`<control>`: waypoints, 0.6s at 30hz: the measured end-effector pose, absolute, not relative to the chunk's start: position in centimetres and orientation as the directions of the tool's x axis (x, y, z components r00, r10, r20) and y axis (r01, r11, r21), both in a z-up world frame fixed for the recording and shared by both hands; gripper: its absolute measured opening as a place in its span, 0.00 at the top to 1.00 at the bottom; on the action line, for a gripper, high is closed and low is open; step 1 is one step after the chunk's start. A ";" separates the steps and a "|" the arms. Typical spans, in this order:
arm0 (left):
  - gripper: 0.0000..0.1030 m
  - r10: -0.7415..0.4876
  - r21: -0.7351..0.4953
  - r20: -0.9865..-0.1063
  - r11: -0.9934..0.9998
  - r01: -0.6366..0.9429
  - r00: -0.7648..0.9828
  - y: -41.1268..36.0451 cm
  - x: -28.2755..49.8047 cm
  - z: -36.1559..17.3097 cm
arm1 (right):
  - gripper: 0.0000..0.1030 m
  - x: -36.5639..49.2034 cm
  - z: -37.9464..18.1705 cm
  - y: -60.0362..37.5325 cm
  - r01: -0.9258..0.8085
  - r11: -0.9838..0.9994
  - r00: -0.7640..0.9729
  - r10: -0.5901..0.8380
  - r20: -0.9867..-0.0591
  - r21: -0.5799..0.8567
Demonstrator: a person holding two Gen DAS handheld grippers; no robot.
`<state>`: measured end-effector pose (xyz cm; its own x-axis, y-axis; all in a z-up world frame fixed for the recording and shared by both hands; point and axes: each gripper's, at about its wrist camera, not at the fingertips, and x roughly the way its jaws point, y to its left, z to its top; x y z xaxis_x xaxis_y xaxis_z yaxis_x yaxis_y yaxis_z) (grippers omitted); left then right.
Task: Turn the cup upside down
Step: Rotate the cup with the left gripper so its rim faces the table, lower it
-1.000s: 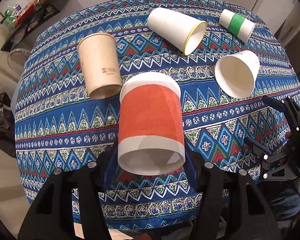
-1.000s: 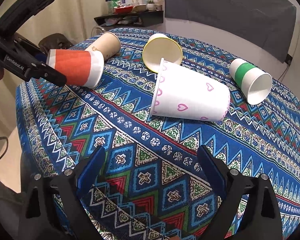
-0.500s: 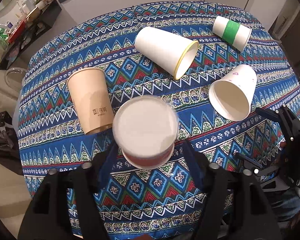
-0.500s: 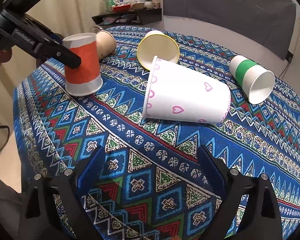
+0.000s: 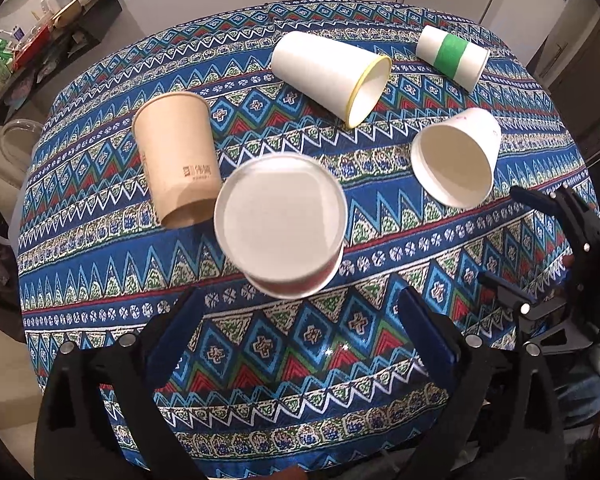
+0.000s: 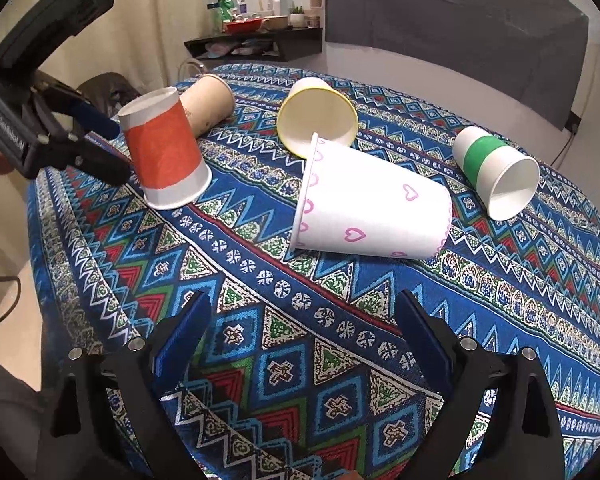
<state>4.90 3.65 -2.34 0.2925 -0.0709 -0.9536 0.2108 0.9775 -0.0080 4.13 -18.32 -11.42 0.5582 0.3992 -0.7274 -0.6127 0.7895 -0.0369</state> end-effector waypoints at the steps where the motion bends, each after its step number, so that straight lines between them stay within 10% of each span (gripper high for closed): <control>1: 0.06 -0.069 -0.005 -0.953 0.977 0.211 0.297 3.7 4.6 -2.4 | 0.13 4.0 -11.4 -18.4 -0.612 0.790 0.563 0.397 -0.725 -0.042; 18: 0.06 -0.053 0.081 -0.849 0.970 0.229 0.525 3.0 -1.8 -4.7 | 0.12 1.2 -10.4 -18.8 -0.601 0.796 0.625 0.409 -0.664 -0.075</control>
